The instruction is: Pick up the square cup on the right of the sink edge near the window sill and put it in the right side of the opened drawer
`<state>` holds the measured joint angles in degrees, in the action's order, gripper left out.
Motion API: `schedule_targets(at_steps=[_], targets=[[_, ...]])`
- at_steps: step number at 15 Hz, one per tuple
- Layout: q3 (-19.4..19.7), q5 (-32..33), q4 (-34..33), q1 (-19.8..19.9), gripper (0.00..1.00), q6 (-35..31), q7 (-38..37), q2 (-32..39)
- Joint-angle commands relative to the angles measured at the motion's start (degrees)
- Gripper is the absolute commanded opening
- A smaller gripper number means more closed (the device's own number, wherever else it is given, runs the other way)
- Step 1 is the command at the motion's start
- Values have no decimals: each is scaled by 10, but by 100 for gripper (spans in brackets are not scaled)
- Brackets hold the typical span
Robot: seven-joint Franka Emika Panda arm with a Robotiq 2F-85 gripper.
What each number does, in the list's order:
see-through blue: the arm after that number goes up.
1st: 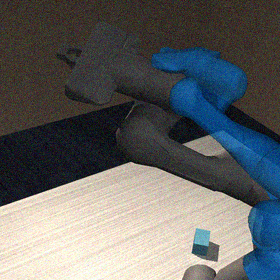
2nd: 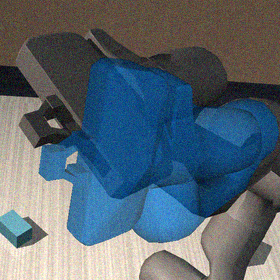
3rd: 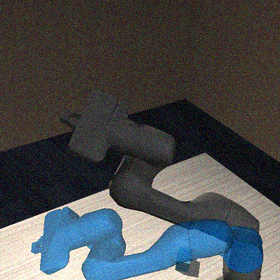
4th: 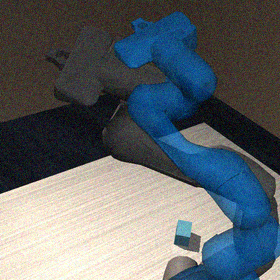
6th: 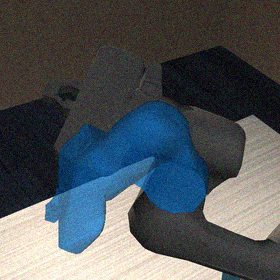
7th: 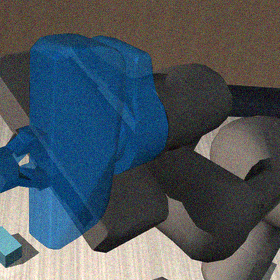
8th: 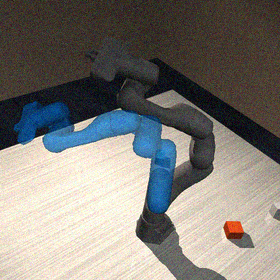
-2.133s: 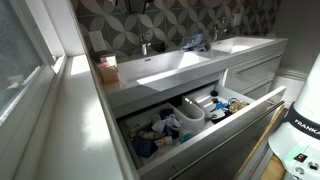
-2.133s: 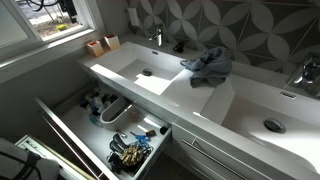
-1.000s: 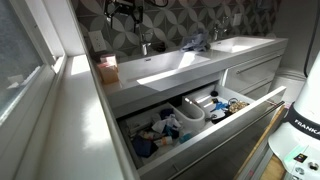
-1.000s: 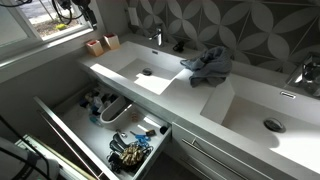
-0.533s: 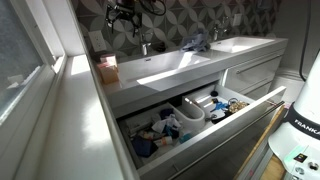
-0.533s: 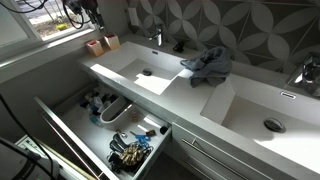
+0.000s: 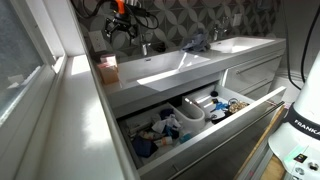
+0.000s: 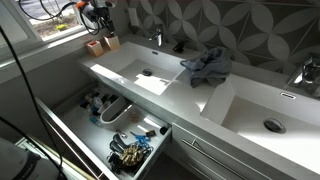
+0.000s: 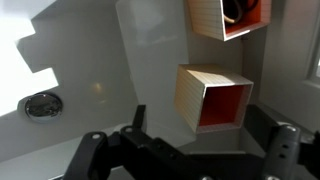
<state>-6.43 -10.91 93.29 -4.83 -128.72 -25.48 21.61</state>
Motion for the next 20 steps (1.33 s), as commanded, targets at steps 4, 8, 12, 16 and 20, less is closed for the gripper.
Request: schedule_targets(at_steps=[4,8,12,16,20], targets=[[11,-10,-106,-18,100,12,6,95],[15,-7,-143,-24,66,23,1,129],[18,-8,-162,-25,36,33,-1,144],[18,-8,-172,-25,9,54,0,149],[17,-10,-175,-23,0,81,4,147]])
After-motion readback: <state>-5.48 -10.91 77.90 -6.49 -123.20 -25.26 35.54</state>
